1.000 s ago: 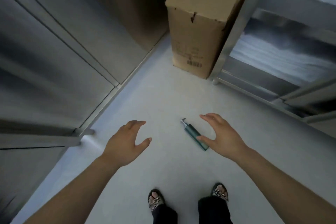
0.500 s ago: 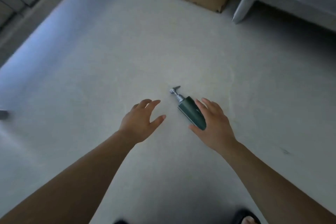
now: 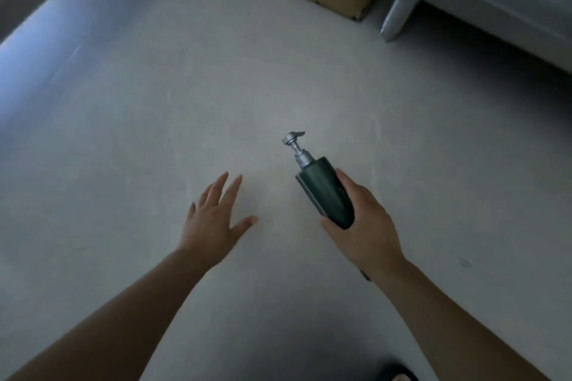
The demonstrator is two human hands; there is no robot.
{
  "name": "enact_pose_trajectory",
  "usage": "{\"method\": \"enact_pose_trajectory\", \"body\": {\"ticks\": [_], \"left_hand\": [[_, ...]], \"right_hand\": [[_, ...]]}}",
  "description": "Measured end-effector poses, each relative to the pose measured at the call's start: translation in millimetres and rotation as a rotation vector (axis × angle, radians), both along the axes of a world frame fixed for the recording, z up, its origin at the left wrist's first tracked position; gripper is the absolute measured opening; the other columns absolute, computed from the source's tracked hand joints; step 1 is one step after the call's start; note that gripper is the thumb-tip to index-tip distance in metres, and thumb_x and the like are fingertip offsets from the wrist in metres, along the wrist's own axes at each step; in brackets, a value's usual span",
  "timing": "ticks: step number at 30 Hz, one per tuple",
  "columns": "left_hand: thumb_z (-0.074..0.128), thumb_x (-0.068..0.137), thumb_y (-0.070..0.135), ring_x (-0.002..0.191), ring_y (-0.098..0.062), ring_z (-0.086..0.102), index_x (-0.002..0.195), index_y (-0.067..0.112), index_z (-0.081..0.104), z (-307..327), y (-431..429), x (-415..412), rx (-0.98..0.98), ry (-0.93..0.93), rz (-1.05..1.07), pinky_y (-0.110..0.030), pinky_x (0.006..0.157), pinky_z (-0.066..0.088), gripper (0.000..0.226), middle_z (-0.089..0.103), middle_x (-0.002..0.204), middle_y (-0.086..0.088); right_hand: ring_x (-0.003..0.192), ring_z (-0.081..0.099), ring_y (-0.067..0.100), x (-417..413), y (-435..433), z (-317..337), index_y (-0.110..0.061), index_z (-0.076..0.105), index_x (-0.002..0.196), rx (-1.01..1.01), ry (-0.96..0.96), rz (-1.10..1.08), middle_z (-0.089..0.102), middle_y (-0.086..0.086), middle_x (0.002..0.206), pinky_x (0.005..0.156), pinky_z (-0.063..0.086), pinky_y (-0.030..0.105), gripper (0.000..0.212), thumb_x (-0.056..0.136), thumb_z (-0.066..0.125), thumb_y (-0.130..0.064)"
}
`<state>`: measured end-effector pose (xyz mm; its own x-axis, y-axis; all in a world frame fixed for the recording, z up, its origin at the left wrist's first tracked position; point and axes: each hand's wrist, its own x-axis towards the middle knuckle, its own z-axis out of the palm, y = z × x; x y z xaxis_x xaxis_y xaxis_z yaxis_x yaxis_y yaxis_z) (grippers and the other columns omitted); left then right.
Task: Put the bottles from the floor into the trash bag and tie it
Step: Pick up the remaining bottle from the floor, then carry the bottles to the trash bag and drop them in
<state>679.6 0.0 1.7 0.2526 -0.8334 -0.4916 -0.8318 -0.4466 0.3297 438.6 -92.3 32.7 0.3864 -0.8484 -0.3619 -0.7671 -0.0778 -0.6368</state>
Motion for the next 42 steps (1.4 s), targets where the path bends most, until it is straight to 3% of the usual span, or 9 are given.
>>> {"method": "enact_pose_trajectory", "body": {"ticks": [4, 9, 16, 19, 25, 27, 33, 36, 42], "left_hand": [[0.023, 0.078, 0.073, 0.143, -0.024, 0.021, 0.147, 0.031, 0.014, 137.2, -4.1, 1.1, -0.072, 0.029, 0.004, -0.054, 0.112, 0.026, 0.082, 0.011, 0.159, 0.001], [0.026, 0.084, 0.064, 0.142, -0.021, 0.024, 0.143, 0.025, 0.033, 355.8, -4.7, -5.2, -0.078, 0.077, -0.003, -0.053, 0.112, 0.024, 0.071, 0.024, 0.156, -0.002], [0.045, 0.09, 0.046, 0.132, -0.017, 0.038, 0.139, 0.023, 0.04, 639.2, 35.9, -22.6, -0.295, 0.102, 0.204, -0.026, 0.107, 0.027, 0.054, 0.044, 0.144, 0.0], [0.049, 0.09, 0.042, 0.13, -0.018, 0.04, 0.137, 0.022, 0.041, 714.9, 71.6, -23.4, -0.415, 0.014, 0.317, -0.03, 0.105, 0.032, 0.052, 0.046, 0.141, 0.001], [0.049, 0.09, 0.044, 0.126, -0.019, 0.042, 0.137, 0.023, 0.04, 802.8, 200.3, -27.8, -0.509, -0.16, 0.566, -0.038, 0.095, 0.046, 0.052, 0.045, 0.142, 0.001], [0.049, 0.09, 0.042, 0.126, -0.02, 0.041, 0.138, 0.023, 0.04, 818.9, 254.0, -28.3, -0.508, -0.2, 0.645, -0.037, 0.096, 0.045, 0.052, 0.045, 0.142, 0.002], [0.049, 0.09, 0.045, 0.133, -0.016, 0.036, 0.14, 0.023, 0.037, 845.5, 432.9, -36.0, -0.478, -0.259, 0.886, -0.036, 0.105, 0.038, 0.056, 0.041, 0.145, 0.003], [0.049, 0.089, 0.045, 0.132, -0.015, 0.037, 0.139, 0.022, 0.039, 851.7, 522.7, -41.1, -0.518, -0.317, 1.029, -0.033, 0.109, 0.031, 0.056, 0.043, 0.143, 0.004], [0.051, 0.089, 0.045, 0.129, -0.015, 0.042, 0.138, 0.019, 0.041, 844.4, 674.4, -56.5, -0.471, -0.355, 1.273, -0.035, 0.108, 0.035, 0.057, 0.046, 0.14, 0.002]], "right_hand": [[0.098, 0.044, -0.013, -11.5, 12.9, 130.9, -0.054, 0.017, 0.14, 0.058, -0.115, -0.072, 0.045, -0.028, 0.12, 0.08, 0.032, 0.002, 0.083, 0.075, 0.068, -0.052], [0.1, 0.044, -0.021, -21.8, 19.4, 337.1, -0.066, 0.013, 0.132, 0.12, -0.186, -0.111, 0.038, -0.044, 0.114, 0.08, 0.031, -0.002, 0.083, 0.071, 0.069, -0.057], [0.101, 0.049, -0.02, -20.2, 31.6, 597.8, -0.063, 0.024, 0.131, 0.099, -0.332, -0.03, 0.049, -0.036, 0.117, 0.084, 0.039, 0.003, 0.077, 0.07, 0.071, -0.053], [0.096, 0.047, -0.026, -5.8, 45.9, 662.6, -0.056, 0.026, 0.134, 0.113, -0.423, 0.06, 0.045, -0.042, 0.111, 0.071, 0.039, -0.004, 0.078, 0.071, 0.071, -0.052], [0.102, 0.047, -0.02, 53.9, 115.3, 741.9, -0.059, 0.029, 0.131, 0.14, -0.549, 0.294, 0.043, -0.044, 0.116, 0.076, 0.038, 0.002, 0.074, 0.072, 0.072, -0.049], [0.104, 0.049, -0.014, 77.3, 150.2, 760.4, -0.055, 0.03, 0.133, 0.134, -0.55, 0.383, 0.047, -0.035, 0.121, 0.078, 0.039, 0.005, 0.074, 0.072, 0.072, -0.049], [0.095, 0.051, -0.019, 144.3, 291.7, 797.7, -0.056, 0.03, 0.131, 0.145, -0.57, 0.627, 0.045, -0.044, 0.106, 0.073, 0.041, 0.009, 0.072, 0.072, 0.072, -0.048], [0.1, 0.052, -0.006, 173.0, 382.8, 801.0, -0.052, 0.03, 0.134, 0.158, -0.595, 0.705, 0.05, -0.029, 0.115, 0.075, 0.038, 0.007, 0.074, 0.073, 0.072, -0.047], [0.091, 0.042, -0.033, 210.9, 539.9, 793.3, -0.058, 0.029, 0.129, 0.218, -0.566, 1.001, 0.041, -0.053, 0.099, 0.061, 0.039, -0.003, 0.072, 0.072, 0.073, -0.045]]}}
